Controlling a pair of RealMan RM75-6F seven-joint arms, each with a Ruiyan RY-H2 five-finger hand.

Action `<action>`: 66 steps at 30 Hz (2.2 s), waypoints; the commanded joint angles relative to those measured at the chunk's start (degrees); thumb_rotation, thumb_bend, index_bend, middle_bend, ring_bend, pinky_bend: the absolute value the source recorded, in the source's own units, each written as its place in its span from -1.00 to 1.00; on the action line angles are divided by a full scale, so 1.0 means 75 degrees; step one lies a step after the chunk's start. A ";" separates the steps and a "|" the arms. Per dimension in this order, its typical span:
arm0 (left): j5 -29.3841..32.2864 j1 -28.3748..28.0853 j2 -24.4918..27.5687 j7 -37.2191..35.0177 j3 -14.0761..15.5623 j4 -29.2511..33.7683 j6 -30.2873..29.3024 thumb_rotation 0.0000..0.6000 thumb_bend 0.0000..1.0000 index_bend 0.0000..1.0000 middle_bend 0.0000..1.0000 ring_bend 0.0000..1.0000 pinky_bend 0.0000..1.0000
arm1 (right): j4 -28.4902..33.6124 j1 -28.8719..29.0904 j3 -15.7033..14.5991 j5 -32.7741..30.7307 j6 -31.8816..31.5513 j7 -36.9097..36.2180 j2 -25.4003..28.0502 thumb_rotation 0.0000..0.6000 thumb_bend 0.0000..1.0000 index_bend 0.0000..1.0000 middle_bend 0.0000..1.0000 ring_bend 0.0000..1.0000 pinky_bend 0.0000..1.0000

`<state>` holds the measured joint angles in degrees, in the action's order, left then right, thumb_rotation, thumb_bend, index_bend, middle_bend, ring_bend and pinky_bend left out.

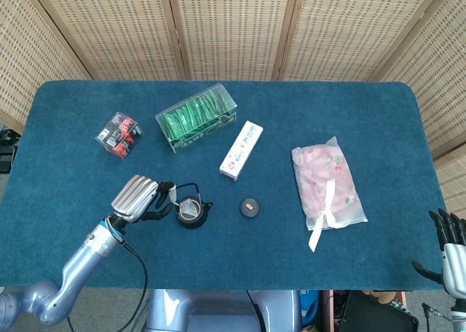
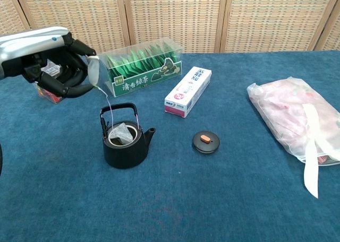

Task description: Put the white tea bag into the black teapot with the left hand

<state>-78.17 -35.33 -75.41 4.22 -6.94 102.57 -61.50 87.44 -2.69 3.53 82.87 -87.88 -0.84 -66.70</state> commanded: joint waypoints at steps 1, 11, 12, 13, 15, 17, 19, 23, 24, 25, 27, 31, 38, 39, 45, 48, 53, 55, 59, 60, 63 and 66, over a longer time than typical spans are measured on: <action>-0.0106 0.0103 0.0061 0.0177 0.0229 0.0010 0.0028 1.00 -0.08 0.50 0.58 0.55 0.33 | -0.0011 -0.0007 -0.0002 -0.0002 -0.0008 -0.0007 -0.0008 1.00 -0.66 -0.80 -0.76 -0.94 -0.84; 0.0032 0.0297 -0.0035 0.1235 0.0754 -0.0128 0.0149 1.00 -0.08 0.50 0.58 0.55 0.33 | 0.0027 0.0001 -0.0024 -0.0012 0.0055 0.0006 0.0012 1.00 -0.66 -0.80 -0.76 -0.94 -0.84; 0.0026 0.0316 -0.0053 0.1341 0.0780 -0.0132 0.0121 1.00 -0.08 0.50 0.58 0.55 0.33 | 0.0039 0.0001 -0.0023 -0.0017 0.0059 0.0012 0.0020 1.00 -0.66 -0.80 -0.76 -0.94 -0.84; 0.0016 0.0334 -0.0066 0.1490 0.0825 -0.0137 0.0107 1.00 -0.08 0.50 0.58 0.55 0.33 | 0.0049 0.0002 -0.0021 -0.0020 0.0059 0.0018 0.0024 1.00 -0.66 -0.80 -0.76 -0.94 -0.84; 0.0032 0.0366 -0.0079 0.1782 0.0900 -0.0093 0.0092 1.00 -0.08 0.50 0.58 0.55 0.33 | 0.0067 0.0000 -0.0019 -0.0025 0.0058 0.0027 0.0031 1.00 -0.66 -0.80 -0.76 -0.94 -0.84; 0.0032 0.0405 -0.0113 0.2071 0.0968 -0.0049 0.0050 1.00 -0.08 0.50 0.58 0.55 0.34 | 0.0079 0.0001 -0.0018 -0.0022 0.0057 0.0036 0.0036 1.00 -0.66 -0.80 -0.76 -0.94 -0.84; 0.0038 0.0445 -0.0140 0.2280 0.1011 -0.0016 -0.0002 1.00 -0.08 0.50 0.58 0.55 0.34 | 0.0085 0.0002 -0.0018 -0.0014 0.0052 0.0040 0.0041 1.00 -0.66 -0.80 -0.76 -0.94 -0.84; 0.0075 0.0523 -0.0157 0.2680 0.1088 0.0092 -0.0085 1.00 -0.08 0.47 0.58 0.55 0.33 | 0.0079 0.0006 -0.0014 0.0001 0.0043 0.0027 0.0048 1.00 -0.66 -0.80 -0.76 -0.94 -0.84; 0.0095 0.0533 -0.0149 0.2758 0.1111 0.0122 -0.0077 1.00 -0.08 0.45 0.58 0.55 0.34 | 0.0077 0.0007 -0.0015 0.0005 0.0044 0.0022 0.0048 1.00 -0.66 -0.80 -0.76 -0.94 -0.84; 0.0115 0.0536 -0.0141 0.2803 0.1125 0.0145 -0.0062 1.00 -0.08 0.42 0.58 0.55 0.33 | 0.0074 0.0008 -0.0016 0.0008 0.0046 0.0017 0.0050 1.00 -0.66 -0.80 -0.76 -0.94 -0.84; 0.0154 0.0537 -0.0123 0.2882 0.1146 0.0194 -0.0029 1.00 -0.08 0.36 0.58 0.55 0.33 | 0.0071 0.0012 -0.0017 0.0016 0.0048 0.0010 0.0051 1.00 -0.66 -0.80 -0.76 -0.94 -0.84; 0.0179 0.0558 -0.0086 0.3102 0.1225 0.0310 0.0004 1.00 -0.08 0.29 0.58 0.55 0.33 | 0.0059 0.0012 -0.0014 0.0024 0.0040 -0.0021 0.0046 1.00 -0.66 -0.80 -0.76 -0.94 -0.84; 0.0313 0.0552 0.0002 0.3502 0.1340 0.0532 0.0132 1.00 -0.08 0.02 0.57 0.55 0.33 | 0.0012 0.0005 -0.0021 0.0024 0.0042 -0.0080 0.0043 1.00 -0.66 -0.80 -0.76 -0.94 -0.84; 0.0355 0.0532 0.0044 0.3624 0.1390 0.0588 0.0205 1.00 -0.08 -0.02 0.57 0.55 0.33 | 0.0005 0.0005 -0.0025 0.0019 0.0053 -0.0091 0.0043 1.00 -0.66 -0.80 -0.76 -0.94 -0.84; 0.0631 0.0409 0.0261 0.3889 0.1458 0.0899 0.0512 1.00 -0.08 -0.26 0.57 0.55 0.34 | -0.0027 0.0006 -0.0033 0.0031 0.0060 -0.0125 0.0028 1.00 -0.66 -0.80 -0.76 -0.94 -0.84; 0.0705 0.0338 0.0386 0.3898 0.1454 0.1027 0.0631 1.00 -0.08 -0.45 0.57 0.55 0.33 | -0.0031 0.0005 -0.0032 0.0041 0.0051 -0.0140 0.0031 1.00 -0.66 -0.80 -0.76 -0.94 -0.84; 0.0886 0.0158 0.0616 0.3842 0.1396 0.1167 0.0905 1.00 -0.07 -0.71 0.68 0.62 0.35 | -0.0055 0.0005 -0.0037 0.0051 0.0053 -0.0164 0.0032 1.00 -0.66 -0.80 -0.76 -0.94 -0.84; 0.1119 0.0009 0.0751 0.3984 0.1362 0.1255 0.1095 1.00 0.02 -0.76 0.76 0.68 0.39 | -0.0055 0.0010 -0.0040 0.0060 0.0058 -0.0170 0.0028 1.00 -0.66 -0.80 -0.76 -0.94 -0.84; 0.1629 -0.0295 0.0966 0.4356 0.1307 0.1460 0.1387 1.00 0.40 -0.84 0.84 0.73 0.44 | -0.0056 0.0015 -0.0045 0.0065 0.0070 -0.0174 0.0021 1.00 -0.66 -0.83 -0.76 -0.94 -0.84; 0.1770 -0.0373 0.1007 0.4452 0.1298 0.1517 0.1446 1.00 0.47 -0.86 0.85 0.74 0.45 | -0.0057 0.0015 -0.0046 0.0066 0.0069 -0.0175 0.0020 1.00 -0.66 -0.83 -0.76 -0.94 -0.84; 0.2242 -0.0687 0.1087 0.4700 0.1205 0.1646 0.1692 1.00 0.58 -0.89 0.87 0.76 0.45 | -0.0073 0.0011 -0.0056 0.0063 0.0080 -0.0187 0.0012 1.00 -0.66 -0.83 -0.76 -0.94 -0.84; 0.2875 -0.1067 0.1151 0.4934 0.1136 0.1752 0.1950 1.00 0.62 -0.92 0.88 0.76 0.46 | -0.0081 0.0014 -0.0056 0.0063 0.0084 -0.0189 0.0010 1.00 -0.66 -0.84 -0.76 -0.94 -0.84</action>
<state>-60.37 -40.68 -67.50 39.36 2.26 114.69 -48.87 86.84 -2.58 3.11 83.35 -87.25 -2.25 -66.62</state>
